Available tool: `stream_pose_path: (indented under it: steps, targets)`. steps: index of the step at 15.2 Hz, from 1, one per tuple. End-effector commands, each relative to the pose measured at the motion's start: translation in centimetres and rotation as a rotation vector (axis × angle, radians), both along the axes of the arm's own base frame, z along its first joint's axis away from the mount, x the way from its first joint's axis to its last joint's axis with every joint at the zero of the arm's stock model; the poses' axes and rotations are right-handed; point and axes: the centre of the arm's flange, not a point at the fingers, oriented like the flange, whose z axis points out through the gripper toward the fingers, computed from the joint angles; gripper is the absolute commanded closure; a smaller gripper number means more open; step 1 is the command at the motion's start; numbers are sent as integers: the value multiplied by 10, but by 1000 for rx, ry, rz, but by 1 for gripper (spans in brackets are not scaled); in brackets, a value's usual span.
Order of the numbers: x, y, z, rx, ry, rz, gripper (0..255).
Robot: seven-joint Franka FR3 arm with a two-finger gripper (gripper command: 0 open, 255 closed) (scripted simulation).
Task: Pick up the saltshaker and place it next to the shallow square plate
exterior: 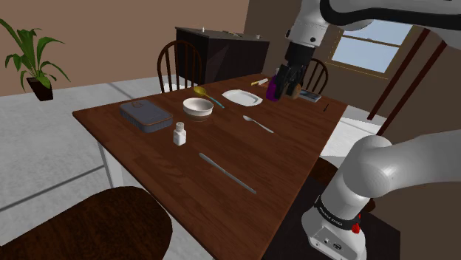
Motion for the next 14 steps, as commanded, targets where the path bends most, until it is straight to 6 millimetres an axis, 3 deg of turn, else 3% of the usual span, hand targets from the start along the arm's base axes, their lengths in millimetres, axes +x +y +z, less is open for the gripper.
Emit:
stream_pose_path:
  steps: [1, 14]
  targets:
    - [0, 0, 0, 0, 0, 0, 0]
    - [133, 85, -73, -22, 5, 34, 0]
